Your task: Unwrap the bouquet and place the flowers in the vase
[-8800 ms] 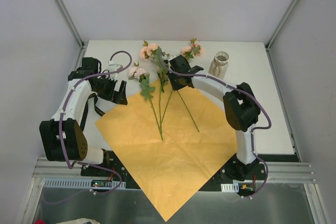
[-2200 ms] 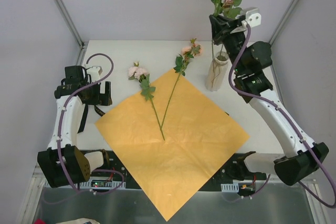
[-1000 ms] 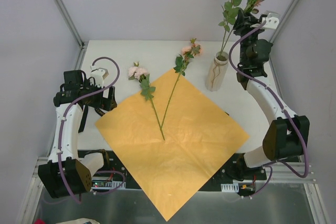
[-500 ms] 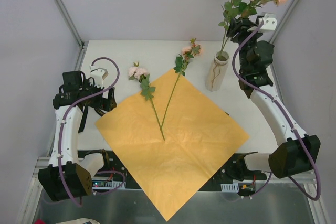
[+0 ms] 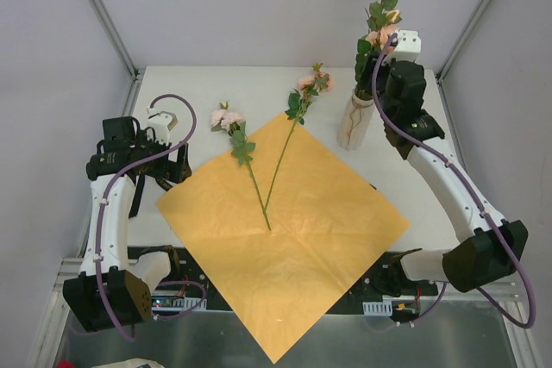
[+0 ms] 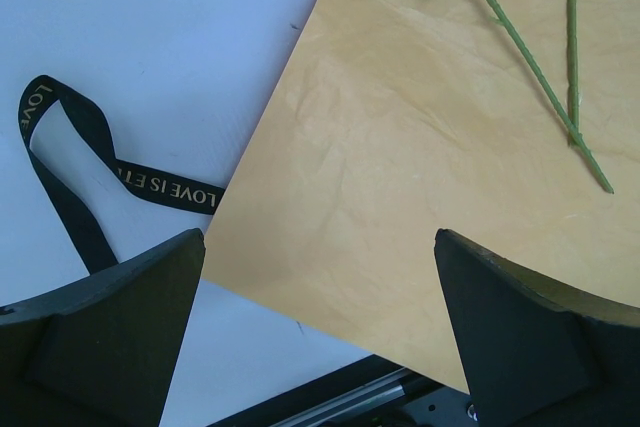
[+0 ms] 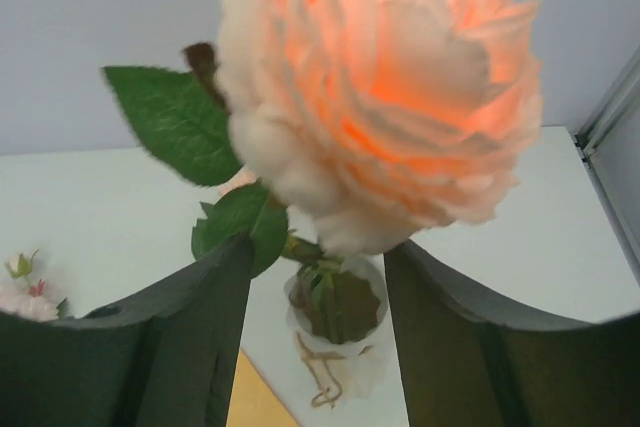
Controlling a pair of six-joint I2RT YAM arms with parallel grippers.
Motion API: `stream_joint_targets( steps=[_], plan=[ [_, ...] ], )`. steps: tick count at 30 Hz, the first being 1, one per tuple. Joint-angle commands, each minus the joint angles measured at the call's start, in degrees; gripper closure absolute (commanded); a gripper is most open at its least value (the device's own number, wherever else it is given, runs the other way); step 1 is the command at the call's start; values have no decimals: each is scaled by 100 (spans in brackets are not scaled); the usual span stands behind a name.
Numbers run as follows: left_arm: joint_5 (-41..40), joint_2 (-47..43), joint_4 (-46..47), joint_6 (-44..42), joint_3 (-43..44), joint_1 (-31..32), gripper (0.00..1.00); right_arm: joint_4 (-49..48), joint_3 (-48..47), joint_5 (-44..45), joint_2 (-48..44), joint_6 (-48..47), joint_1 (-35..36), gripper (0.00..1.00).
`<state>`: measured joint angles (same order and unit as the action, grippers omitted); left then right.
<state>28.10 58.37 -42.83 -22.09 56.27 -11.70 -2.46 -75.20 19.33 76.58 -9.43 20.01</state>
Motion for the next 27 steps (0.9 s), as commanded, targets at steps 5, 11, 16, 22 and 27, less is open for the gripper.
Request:
stream_joint_targets(
  steps=[5,11,16,22,27],
  plan=[
    [196,-27,-94,82,139,-7,1,-36,84,70,-679,-401,1451,42],
    [135,69,-94,161,191,-16,1,632,-65,36,295,-253,2841,42],
    [100,-1,-103,169,182,-16,1,729,-354,-1418,1681,318,3106,42],
    [20,-10,-138,126,183,-16,1,1483,-1698,-3092,3441,214,3070,43],
    [38,60,-138,91,156,-7,1,1845,-2446,-3041,4303,64,3044,43]
  ],
)
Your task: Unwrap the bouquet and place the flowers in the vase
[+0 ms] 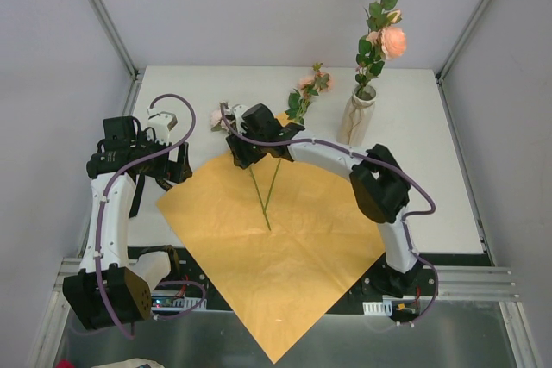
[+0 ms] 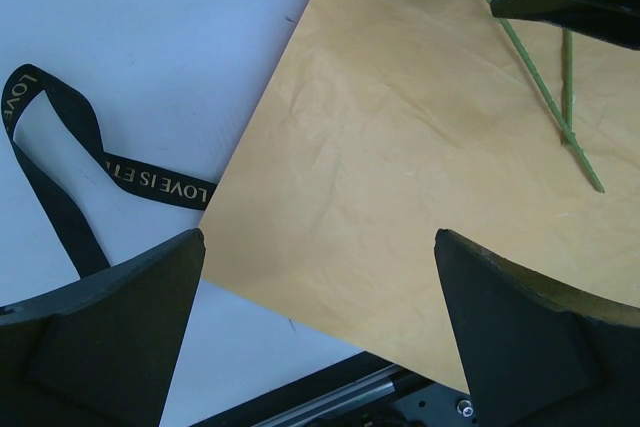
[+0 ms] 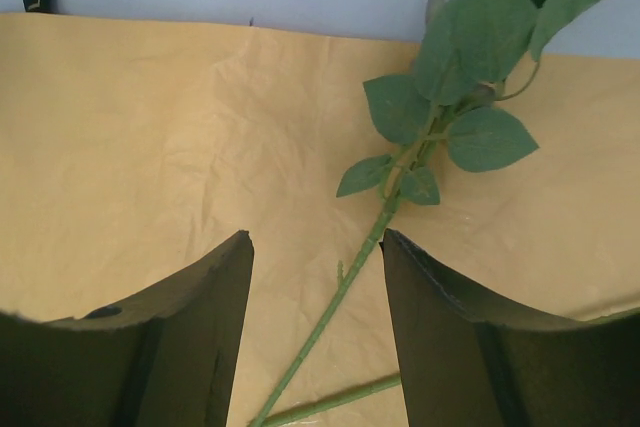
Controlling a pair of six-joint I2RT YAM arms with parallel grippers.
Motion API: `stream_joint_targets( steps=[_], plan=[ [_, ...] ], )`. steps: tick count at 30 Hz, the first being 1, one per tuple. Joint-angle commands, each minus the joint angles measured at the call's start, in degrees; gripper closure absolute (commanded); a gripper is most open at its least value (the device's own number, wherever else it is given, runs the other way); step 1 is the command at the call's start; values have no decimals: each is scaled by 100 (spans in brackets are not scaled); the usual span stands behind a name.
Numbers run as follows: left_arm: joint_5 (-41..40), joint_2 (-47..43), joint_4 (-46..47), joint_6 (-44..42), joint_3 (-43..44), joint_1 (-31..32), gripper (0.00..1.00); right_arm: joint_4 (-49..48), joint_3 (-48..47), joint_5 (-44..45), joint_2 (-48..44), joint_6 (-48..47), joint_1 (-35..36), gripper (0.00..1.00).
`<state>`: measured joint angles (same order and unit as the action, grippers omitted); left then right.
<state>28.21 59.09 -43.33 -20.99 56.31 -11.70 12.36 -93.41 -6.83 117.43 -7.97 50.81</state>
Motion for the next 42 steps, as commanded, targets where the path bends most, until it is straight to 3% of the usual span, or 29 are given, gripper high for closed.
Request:
stream_joint_targets(
  steps=[1,10,21,24,25,26,31,36,42],
  plan=[
    [27,-12,-96,-28,143,-16,1,381,-713,-372,289,-117,-36,43],
    [106,6,-88,-72,117,-7,1,820,-1557,32,1159,-513,-132,43],
    [106,41,-97,-142,90,-7,1,900,-1707,138,1616,-408,-194,46],
    [106,24,-96,-151,64,-16,1,847,-1725,129,1696,-320,-185,59],
    [106,15,-88,-151,46,-16,1,803,-1734,138,1696,-241,-203,73],
    [106,6,-96,-142,29,-16,1,768,-1708,138,1687,-197,-203,80],
    [54,-82,-96,-133,-68,-16,1,426,-1532,322,1415,-91,-229,97],
    [-52,-169,-114,-116,-77,-16,1,153,-1356,516,687,-3,-308,99],
    [-78,-266,-272,-107,81,-16,1,-698,-829,429,-807,207,-545,99]
  ],
)
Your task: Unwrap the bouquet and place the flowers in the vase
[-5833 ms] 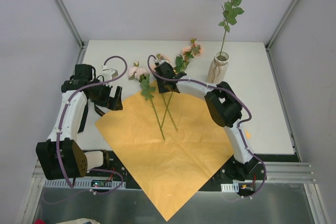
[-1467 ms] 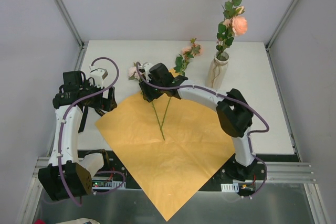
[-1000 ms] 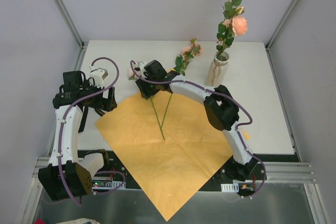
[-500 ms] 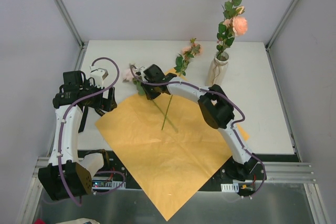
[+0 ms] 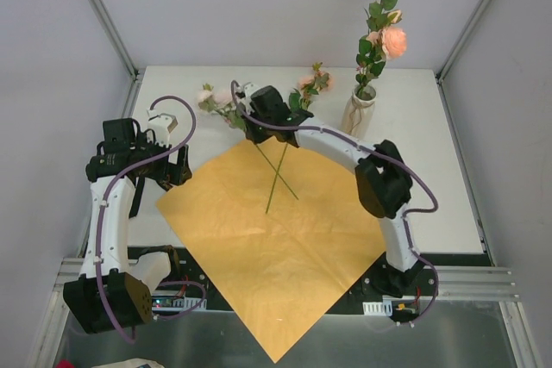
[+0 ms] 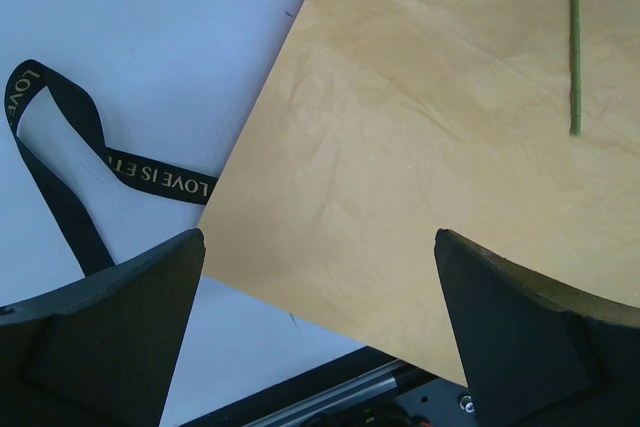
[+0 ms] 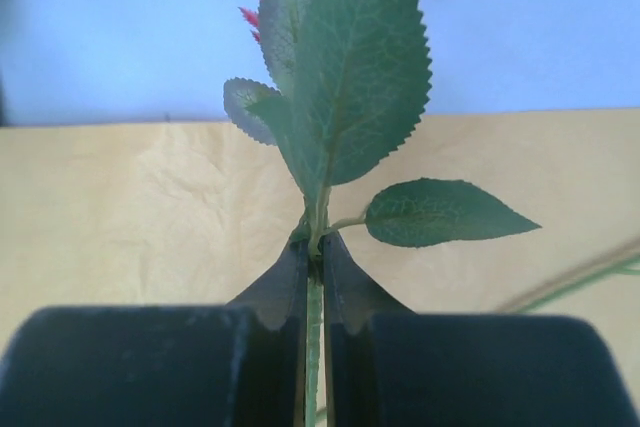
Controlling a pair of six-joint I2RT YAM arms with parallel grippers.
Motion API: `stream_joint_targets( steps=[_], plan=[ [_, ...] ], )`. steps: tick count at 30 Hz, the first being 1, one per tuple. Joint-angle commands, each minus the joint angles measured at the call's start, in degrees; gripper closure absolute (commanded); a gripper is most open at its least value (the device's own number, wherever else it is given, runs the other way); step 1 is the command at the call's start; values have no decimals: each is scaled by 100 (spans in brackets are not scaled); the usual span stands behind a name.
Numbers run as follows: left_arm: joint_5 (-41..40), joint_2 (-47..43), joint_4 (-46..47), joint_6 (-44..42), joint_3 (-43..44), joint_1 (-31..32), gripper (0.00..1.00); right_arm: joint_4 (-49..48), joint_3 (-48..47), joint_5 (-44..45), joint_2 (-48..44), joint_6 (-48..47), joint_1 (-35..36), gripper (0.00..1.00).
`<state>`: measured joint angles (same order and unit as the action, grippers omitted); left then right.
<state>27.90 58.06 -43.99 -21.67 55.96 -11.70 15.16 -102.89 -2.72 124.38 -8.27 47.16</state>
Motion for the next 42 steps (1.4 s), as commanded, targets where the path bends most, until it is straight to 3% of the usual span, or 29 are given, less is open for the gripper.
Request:
stream_joint_targets(
  steps=[1,8,12,14,16,22,25,31,42],
  plan=[
    [-48,-164,-207,-39,125,-16,1,-1336,373,-26,-1948,247,-276,99],
    [-39,-181,-277,-48,108,-16,1,-3771,1831,-89,-3972,-209,-699,99],
    [-39,-190,-277,-65,125,-7,1,-5729,2519,210,-4781,-824,-1119,99],
    [-30,-181,-286,-65,125,-16,1,-5919,2546,237,-5045,-1000,-1322,99],
    [-30,-173,-286,-83,134,-16,1,-6155,2598,517,-5291,-1141,-1577,99],
    [49,-85,-286,-118,143,-16,1,-7877,3397,2555,-5722,-1871,-1982,99],
    [101,-6,-286,-144,187,-16,1,-8204,3644,3146,-5732,-1653,-2394,99],
    [198,117,-260,-197,239,-16,1,-8222,3803,3111,-5697,-949,-3124,99],
    [277,179,-198,-267,204,-16,1,-8345,3917,2891,-5223,-860,-3353,99]
  ],
)
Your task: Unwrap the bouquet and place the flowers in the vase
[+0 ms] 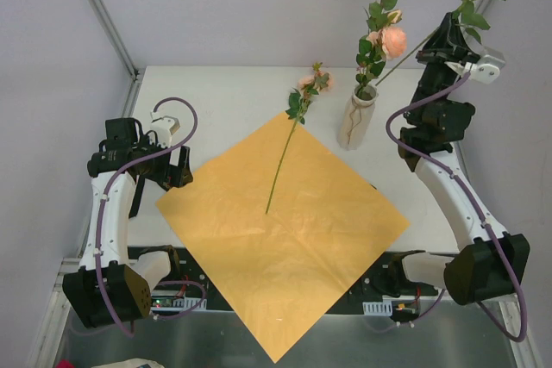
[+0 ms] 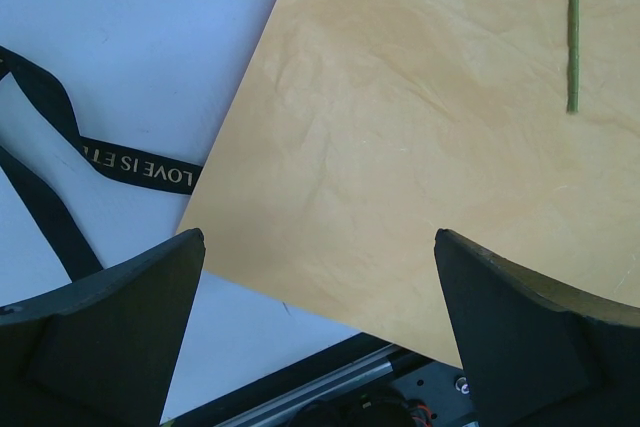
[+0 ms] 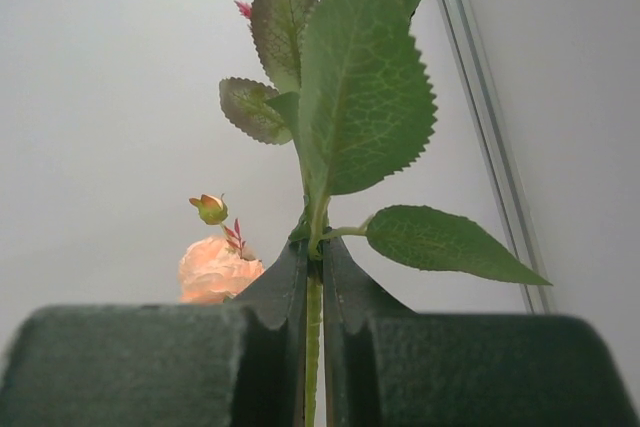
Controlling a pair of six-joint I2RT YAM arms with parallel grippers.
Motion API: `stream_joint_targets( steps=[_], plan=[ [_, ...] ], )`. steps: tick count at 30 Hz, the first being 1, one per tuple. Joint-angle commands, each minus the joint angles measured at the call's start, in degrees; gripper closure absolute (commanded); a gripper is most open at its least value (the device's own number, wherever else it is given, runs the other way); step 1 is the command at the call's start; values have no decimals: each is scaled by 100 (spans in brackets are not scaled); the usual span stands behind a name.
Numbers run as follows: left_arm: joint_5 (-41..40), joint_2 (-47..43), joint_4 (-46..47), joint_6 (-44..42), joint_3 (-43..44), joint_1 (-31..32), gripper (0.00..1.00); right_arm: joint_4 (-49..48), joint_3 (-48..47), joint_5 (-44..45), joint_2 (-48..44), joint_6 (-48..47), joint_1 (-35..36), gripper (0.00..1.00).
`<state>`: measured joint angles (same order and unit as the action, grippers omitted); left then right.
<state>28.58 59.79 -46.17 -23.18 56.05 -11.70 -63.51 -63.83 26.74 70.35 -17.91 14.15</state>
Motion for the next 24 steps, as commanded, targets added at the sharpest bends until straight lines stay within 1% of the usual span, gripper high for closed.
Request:
stream_joint_targets(
  steps=[1,9,19,23,24],
  plan=[
    [210,-2,21,-117,213,-16,1,-487,11,-64,216,95,-53,99],
    [262,-29,12,-134,275,-16,1,-575,160,-301,690,-10,-53,99],
    [236,-64,21,-169,222,-16,1,-505,424,-503,1086,192,52,99],
    [227,-73,12,-169,240,-16,1,-129,398,-626,1148,209,236,99],
    [236,-81,12,-161,240,-16,1,21,372,-679,1131,192,281,97]
  ],
)
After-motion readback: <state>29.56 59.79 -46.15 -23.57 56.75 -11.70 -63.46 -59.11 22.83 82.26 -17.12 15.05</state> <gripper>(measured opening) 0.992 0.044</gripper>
